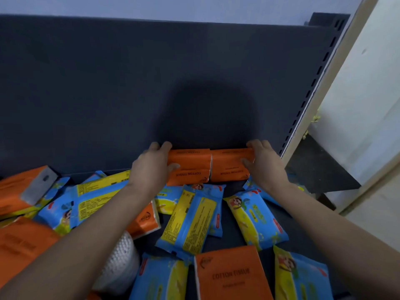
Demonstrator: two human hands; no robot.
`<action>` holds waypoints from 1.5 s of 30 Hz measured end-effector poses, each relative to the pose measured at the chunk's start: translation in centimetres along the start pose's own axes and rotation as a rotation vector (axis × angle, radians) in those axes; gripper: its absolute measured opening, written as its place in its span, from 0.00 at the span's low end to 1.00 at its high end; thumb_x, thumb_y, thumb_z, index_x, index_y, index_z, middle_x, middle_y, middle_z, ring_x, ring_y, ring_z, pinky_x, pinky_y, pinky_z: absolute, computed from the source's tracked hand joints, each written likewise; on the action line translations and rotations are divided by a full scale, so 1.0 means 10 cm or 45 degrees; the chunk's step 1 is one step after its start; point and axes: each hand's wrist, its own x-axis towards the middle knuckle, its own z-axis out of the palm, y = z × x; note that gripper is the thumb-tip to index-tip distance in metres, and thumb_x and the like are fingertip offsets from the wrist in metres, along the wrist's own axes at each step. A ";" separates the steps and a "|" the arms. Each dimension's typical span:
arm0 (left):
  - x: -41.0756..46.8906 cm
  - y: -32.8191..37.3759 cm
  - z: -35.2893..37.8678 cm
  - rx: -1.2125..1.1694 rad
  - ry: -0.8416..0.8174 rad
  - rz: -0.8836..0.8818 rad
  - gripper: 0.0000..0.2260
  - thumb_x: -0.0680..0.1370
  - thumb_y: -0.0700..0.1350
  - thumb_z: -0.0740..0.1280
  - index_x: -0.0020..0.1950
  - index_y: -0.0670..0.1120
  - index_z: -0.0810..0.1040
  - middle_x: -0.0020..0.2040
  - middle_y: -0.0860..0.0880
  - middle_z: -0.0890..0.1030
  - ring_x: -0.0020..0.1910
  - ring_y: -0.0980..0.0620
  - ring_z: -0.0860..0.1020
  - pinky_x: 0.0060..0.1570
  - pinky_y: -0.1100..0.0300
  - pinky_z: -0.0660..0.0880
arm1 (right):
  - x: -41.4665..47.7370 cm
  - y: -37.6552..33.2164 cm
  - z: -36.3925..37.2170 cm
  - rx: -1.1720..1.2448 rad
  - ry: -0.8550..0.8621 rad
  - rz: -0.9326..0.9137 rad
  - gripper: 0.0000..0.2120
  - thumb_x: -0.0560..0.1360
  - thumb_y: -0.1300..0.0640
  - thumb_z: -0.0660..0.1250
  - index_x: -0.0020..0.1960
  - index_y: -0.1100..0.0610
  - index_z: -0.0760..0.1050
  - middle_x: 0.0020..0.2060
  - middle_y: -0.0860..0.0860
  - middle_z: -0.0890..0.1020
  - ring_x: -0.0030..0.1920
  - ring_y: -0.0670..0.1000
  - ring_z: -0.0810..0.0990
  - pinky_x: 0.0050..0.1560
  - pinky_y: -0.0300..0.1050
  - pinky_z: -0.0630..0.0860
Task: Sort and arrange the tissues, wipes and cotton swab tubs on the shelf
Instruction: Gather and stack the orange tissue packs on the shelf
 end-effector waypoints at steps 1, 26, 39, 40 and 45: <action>-0.03 0.00 -0.02 -0.001 0.020 -0.002 0.21 0.76 0.53 0.65 0.66 0.46 0.66 0.56 0.44 0.72 0.52 0.41 0.75 0.44 0.48 0.74 | -0.02 -0.01 -0.01 -0.004 0.024 -0.013 0.21 0.76 0.57 0.66 0.67 0.58 0.68 0.61 0.57 0.72 0.59 0.58 0.74 0.55 0.47 0.71; -1.05 0.49 -0.13 -0.381 -0.659 0.375 0.18 0.71 0.56 0.70 0.57 0.51 0.73 0.53 0.54 0.73 0.52 0.56 0.72 0.50 0.62 0.70 | -1.10 0.02 -0.35 -0.002 -0.560 0.005 0.26 0.73 0.47 0.69 0.68 0.55 0.69 0.68 0.52 0.71 0.69 0.53 0.66 0.68 0.47 0.64; -1.04 0.60 -0.05 -0.150 -0.267 -0.003 0.22 0.74 0.52 0.68 0.63 0.43 0.72 0.60 0.44 0.74 0.58 0.45 0.73 0.57 0.52 0.71 | -0.92 0.38 -0.19 -0.107 -0.722 0.096 0.37 0.72 0.42 0.67 0.74 0.58 0.59 0.66 0.56 0.71 0.65 0.56 0.71 0.57 0.45 0.68; -1.03 0.55 -0.05 -0.097 -0.283 -0.090 0.24 0.73 0.53 0.69 0.64 0.42 0.71 0.60 0.42 0.73 0.57 0.43 0.73 0.57 0.50 0.71 | -0.90 0.37 -0.17 -0.103 -0.727 0.100 0.38 0.72 0.41 0.68 0.74 0.58 0.58 0.66 0.56 0.71 0.65 0.56 0.71 0.58 0.45 0.69; -1.02 0.55 0.05 0.073 -0.544 -0.261 0.31 0.69 0.62 0.69 0.62 0.41 0.69 0.61 0.41 0.73 0.57 0.43 0.74 0.53 0.52 0.72 | -0.82 0.32 -0.12 -0.007 -0.752 0.155 0.37 0.70 0.44 0.71 0.71 0.58 0.60 0.63 0.56 0.73 0.61 0.55 0.73 0.51 0.44 0.70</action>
